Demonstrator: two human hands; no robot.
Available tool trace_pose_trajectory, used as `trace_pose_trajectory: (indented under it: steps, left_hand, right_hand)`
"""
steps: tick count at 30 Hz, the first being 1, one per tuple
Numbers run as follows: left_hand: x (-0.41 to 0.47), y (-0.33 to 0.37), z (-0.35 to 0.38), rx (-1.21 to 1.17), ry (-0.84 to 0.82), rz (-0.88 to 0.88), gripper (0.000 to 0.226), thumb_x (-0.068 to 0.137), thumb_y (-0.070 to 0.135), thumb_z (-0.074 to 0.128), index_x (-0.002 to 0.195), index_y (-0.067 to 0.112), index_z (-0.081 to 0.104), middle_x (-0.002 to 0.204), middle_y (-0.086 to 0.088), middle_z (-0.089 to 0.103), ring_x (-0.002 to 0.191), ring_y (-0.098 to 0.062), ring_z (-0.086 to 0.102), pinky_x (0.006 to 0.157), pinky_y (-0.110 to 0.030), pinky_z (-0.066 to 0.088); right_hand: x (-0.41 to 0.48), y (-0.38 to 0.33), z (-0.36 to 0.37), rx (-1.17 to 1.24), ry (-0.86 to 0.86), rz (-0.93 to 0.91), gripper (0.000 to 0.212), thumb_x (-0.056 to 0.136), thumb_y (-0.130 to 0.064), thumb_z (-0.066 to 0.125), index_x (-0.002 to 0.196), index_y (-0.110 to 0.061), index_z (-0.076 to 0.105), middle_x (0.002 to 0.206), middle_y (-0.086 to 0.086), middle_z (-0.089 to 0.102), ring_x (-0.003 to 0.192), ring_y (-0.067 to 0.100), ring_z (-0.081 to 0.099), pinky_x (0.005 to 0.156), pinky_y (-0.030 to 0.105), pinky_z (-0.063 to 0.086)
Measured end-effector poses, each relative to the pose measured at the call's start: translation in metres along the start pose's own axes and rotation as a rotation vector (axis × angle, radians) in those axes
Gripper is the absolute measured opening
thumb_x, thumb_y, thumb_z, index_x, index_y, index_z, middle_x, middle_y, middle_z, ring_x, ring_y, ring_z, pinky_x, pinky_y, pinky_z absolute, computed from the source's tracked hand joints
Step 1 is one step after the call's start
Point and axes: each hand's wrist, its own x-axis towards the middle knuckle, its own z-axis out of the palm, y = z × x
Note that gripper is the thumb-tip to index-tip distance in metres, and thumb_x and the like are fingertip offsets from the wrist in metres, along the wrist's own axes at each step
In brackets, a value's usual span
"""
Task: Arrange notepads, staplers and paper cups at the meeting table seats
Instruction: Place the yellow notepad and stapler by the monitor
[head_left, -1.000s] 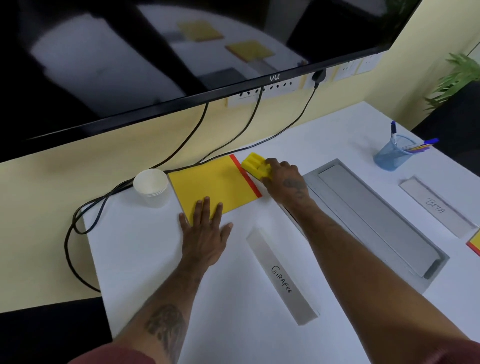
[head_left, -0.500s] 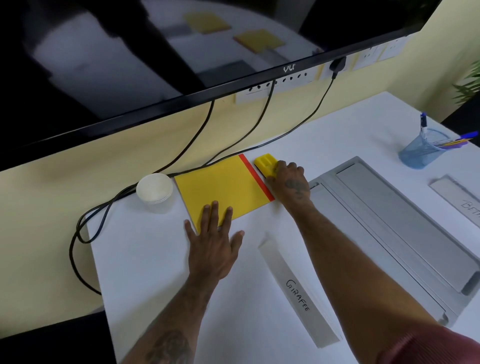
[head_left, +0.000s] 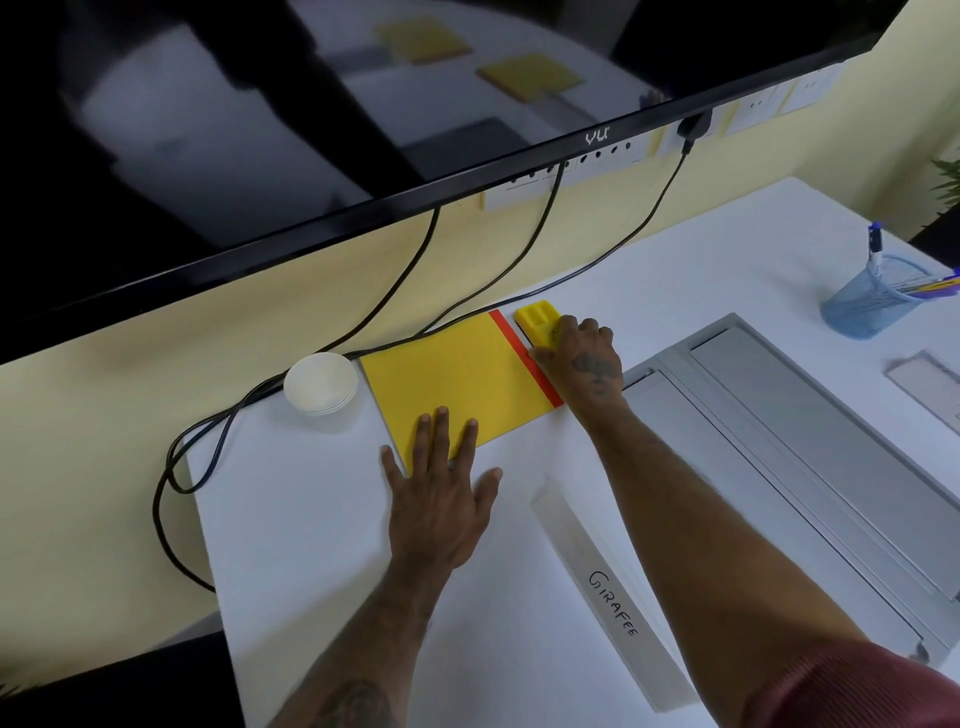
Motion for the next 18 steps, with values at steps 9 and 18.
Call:
trace_pose_trajectory:
  steps: [9, 18]
  left_hand:
    - [0.0, 0.001, -0.002, -0.004, 0.003, -0.006, 0.077, 0.095, 0.067, 0.014, 0.158, 0.023, 0.012, 0.166, -0.01, 0.009, 0.153, -0.028, 0.008, 0.113, -0.066, 0.021]
    - [-0.004, -0.001, -0.018, -0.079, -0.12, 0.061, 0.082, 0.092, 0.069, 0.016, 0.158, 0.021, 0.007, 0.166, -0.007, -0.005, 0.153, -0.029, -0.005, 0.113, -0.07, 0.013]
  right_hand:
    - [-0.023, 0.012, -0.018, -0.01, 0.084, -0.05, 0.063, 0.097, -0.056, 0.045, 0.141, -0.011, 0.039, 0.136, 0.015, 0.046, 0.124, 0.032, 0.042, 0.093, 0.046, 0.045]
    - [-0.105, 0.055, -0.054, -0.075, 0.079, -0.139, 0.073, 0.095, -0.067, 0.032, 0.15, -0.018, 0.031, 0.159, 0.016, 0.023, 0.15, 0.032, 0.011, 0.115, 0.052, 0.023]
